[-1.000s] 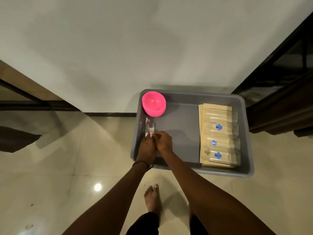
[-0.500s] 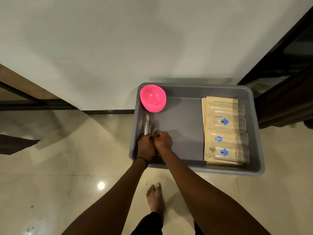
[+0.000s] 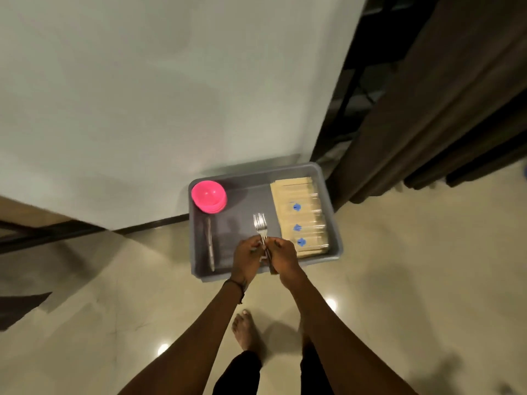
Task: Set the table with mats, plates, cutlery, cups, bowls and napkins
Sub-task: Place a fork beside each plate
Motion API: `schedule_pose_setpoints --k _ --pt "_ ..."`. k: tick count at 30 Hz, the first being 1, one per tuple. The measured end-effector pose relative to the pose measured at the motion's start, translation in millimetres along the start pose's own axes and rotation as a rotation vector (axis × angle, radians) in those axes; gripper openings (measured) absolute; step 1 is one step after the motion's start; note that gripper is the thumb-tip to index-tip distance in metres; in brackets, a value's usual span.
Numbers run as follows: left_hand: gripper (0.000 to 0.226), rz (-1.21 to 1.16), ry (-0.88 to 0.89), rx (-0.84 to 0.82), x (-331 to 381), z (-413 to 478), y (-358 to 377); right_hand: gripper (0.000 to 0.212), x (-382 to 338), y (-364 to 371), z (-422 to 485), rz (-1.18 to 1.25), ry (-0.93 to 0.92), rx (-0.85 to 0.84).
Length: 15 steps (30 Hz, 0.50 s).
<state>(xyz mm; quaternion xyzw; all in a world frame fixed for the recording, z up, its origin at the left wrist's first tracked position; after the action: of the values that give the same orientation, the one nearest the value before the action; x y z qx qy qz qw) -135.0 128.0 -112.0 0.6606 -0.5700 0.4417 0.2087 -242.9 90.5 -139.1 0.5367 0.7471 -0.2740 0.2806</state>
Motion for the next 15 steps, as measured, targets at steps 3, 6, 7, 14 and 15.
schedule_pose_setpoints --k 3,6,7,14,15 --pt "0.020 -0.166 -0.171 -0.182 56 -51 56 0.024 -21 -79 -62 0.084 0.012 0.050" --pt "0.015 -0.085 -0.134 -0.289 99 -81 109 0.022 -35 -151 -113 0.191 0.032 0.135" --pt "0.017 -0.055 -0.107 -0.322 113 -90 132 0.023 -39 -176 -128 0.220 0.014 0.172" --pt "0.006 0.101 0.047 -0.548 206 -149 310 0.011 -44 -359 -191 0.368 -0.076 0.421" --pt "0.007 0.120 0.061 -0.585 216 -159 337 0.011 -39 -386 -197 0.396 -0.069 0.478"
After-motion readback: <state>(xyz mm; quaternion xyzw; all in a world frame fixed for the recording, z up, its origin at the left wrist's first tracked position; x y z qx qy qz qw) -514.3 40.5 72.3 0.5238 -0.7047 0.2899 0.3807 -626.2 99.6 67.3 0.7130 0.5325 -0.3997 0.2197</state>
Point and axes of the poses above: each hand's wrist, its own z-axis towards the middle knuckle, its own y-axis out of the palm, x = y × z, the point moved 7 cm from there along z, towards the middle knuckle, and after that the axes turned 1 degree about z, right-handed, at the moved point
